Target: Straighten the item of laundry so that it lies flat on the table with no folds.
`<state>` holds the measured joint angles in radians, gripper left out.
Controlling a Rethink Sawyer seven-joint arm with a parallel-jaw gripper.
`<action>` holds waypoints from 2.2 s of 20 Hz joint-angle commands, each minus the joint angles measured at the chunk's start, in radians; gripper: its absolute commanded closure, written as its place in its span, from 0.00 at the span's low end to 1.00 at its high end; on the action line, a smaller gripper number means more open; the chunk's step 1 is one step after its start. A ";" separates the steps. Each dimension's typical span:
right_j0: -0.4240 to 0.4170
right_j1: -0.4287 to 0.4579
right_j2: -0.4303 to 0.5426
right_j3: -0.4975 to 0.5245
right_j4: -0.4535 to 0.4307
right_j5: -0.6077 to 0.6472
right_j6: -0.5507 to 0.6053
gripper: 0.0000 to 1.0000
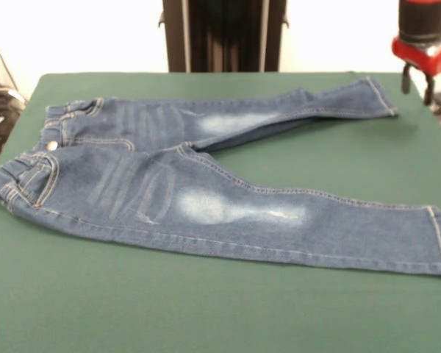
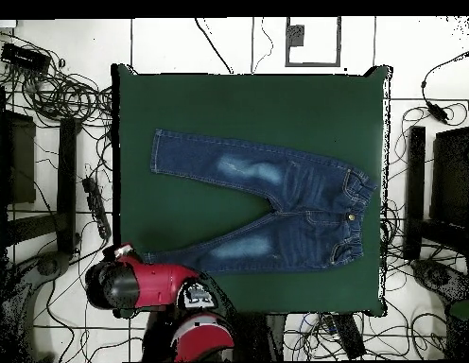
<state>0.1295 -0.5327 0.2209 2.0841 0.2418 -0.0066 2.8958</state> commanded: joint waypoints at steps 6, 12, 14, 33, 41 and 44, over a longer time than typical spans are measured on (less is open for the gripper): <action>0.126 0.131 -0.284 -0.253 0.065 0.089 0.023 0.00; 0.093 -0.046 -0.364 -0.212 -0.025 0.332 -0.023 0.00; 0.069 -0.099 -0.358 -0.198 -0.051 0.383 -0.034 0.00; -0.284 -0.273 -0.169 -0.015 -0.251 0.376 -0.182 0.00; -0.353 -0.220 -0.143 0.014 -0.413 0.278 -0.128 1.00; -0.365 -0.157 -0.124 0.009 -0.441 0.224 -0.084 1.00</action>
<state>-0.2187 -0.8130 -0.0610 2.0021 -0.1317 0.3167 2.8958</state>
